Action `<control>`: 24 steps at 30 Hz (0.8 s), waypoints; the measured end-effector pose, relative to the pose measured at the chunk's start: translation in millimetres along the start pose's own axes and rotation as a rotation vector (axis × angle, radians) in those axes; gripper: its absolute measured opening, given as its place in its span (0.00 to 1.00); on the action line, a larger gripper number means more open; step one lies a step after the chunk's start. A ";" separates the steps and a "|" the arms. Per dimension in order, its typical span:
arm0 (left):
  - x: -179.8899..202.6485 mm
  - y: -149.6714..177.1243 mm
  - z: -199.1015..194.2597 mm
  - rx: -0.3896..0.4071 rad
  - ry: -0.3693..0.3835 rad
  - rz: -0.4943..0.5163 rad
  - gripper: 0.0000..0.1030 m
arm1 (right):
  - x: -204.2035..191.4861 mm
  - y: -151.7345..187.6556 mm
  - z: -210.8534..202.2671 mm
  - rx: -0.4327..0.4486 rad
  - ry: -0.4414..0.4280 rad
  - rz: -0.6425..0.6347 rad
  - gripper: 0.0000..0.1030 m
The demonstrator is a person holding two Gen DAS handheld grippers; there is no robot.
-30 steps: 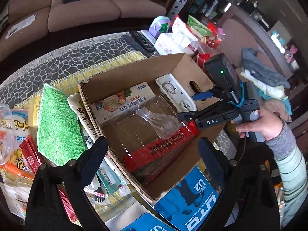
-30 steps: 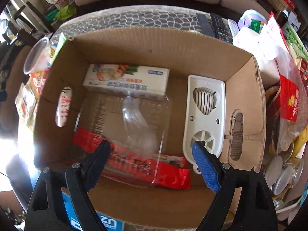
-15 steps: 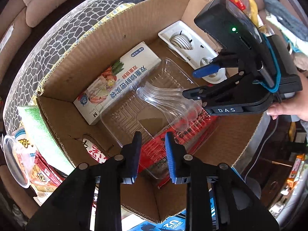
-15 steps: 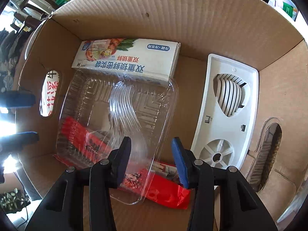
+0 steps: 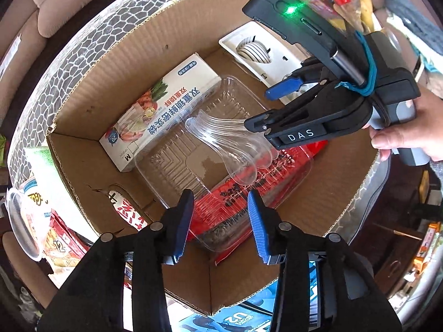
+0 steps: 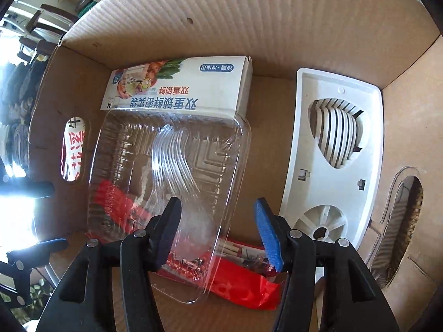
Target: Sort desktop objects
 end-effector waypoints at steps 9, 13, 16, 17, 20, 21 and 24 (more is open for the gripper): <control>0.5 -4.3 -11.3 0.051 0.011 0.033 0.42 | -11.7 -9.9 6.6 -0.011 0.092 -0.067 0.49; 1.2 -3.8 -14.7 0.067 0.020 0.042 0.42 | -10.4 -9.6 7.0 -0.010 0.087 -0.065 0.43; -0.1 -3.7 -15.0 0.074 0.037 0.038 0.42 | -4.5 -4.9 1.7 -0.001 0.119 -0.063 0.41; -0.3 -3.8 -15.1 0.076 0.037 0.040 0.42 | -1.7 -2.7 -0.7 0.002 0.136 -0.068 0.41; -3.3 -4.4 -16.2 0.084 0.047 0.034 0.42 | 11.8 4.2 -8.5 0.006 0.191 -0.065 0.40; -4.3 -4.5 -16.6 0.087 0.048 0.031 0.43 | 17.3 6.6 -11.6 0.009 0.206 -0.060 0.40; -6.8 -5.0 -16.6 0.095 0.051 0.022 0.49 | 32.5 13.2 -18.1 0.006 0.260 -0.052 0.40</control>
Point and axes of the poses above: each gripper's, at about its wrist camera, not at the fingertips, and z roughly the way its jaws point, x to its right, y to its underside, the point moved 5 cm from there along z, roughly the way its jaws point, and after that the axes turned 10 degrees about y, right-handed, at the moved point
